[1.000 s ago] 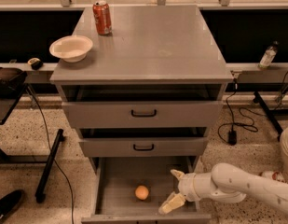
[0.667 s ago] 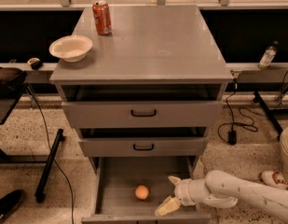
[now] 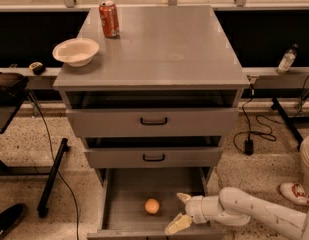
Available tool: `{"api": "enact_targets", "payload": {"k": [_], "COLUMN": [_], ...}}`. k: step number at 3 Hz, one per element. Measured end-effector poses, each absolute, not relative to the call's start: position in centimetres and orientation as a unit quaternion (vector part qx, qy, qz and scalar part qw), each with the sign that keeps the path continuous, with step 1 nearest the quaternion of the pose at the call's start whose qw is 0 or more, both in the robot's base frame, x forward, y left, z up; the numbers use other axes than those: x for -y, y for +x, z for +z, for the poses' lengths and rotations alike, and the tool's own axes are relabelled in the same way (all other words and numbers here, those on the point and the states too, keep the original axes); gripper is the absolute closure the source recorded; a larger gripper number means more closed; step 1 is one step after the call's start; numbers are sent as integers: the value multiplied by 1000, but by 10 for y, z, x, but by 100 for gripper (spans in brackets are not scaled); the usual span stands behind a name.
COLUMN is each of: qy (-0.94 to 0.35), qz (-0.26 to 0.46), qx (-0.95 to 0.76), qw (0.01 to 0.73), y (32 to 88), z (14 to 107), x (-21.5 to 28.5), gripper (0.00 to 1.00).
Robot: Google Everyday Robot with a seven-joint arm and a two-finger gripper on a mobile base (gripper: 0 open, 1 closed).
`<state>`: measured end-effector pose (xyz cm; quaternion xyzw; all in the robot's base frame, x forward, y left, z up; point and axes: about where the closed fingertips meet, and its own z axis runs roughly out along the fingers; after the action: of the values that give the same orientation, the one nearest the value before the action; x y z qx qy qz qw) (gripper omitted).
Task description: Pick orange from bottom drawer and place on counter
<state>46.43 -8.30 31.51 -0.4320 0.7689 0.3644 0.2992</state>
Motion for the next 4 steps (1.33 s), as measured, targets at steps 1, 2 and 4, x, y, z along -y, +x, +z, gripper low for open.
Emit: {"api": "enact_targets", "payload": {"k": [1,2,4], "qy": [-402,-356,-406], "qz": [352,328,228], "qx": [-784,-816,-808], "qw": [315,316,360], "y": [482,503,543], "z": [299,252,207], "x": [84,79,47], "gripper": [0,0,0]}}
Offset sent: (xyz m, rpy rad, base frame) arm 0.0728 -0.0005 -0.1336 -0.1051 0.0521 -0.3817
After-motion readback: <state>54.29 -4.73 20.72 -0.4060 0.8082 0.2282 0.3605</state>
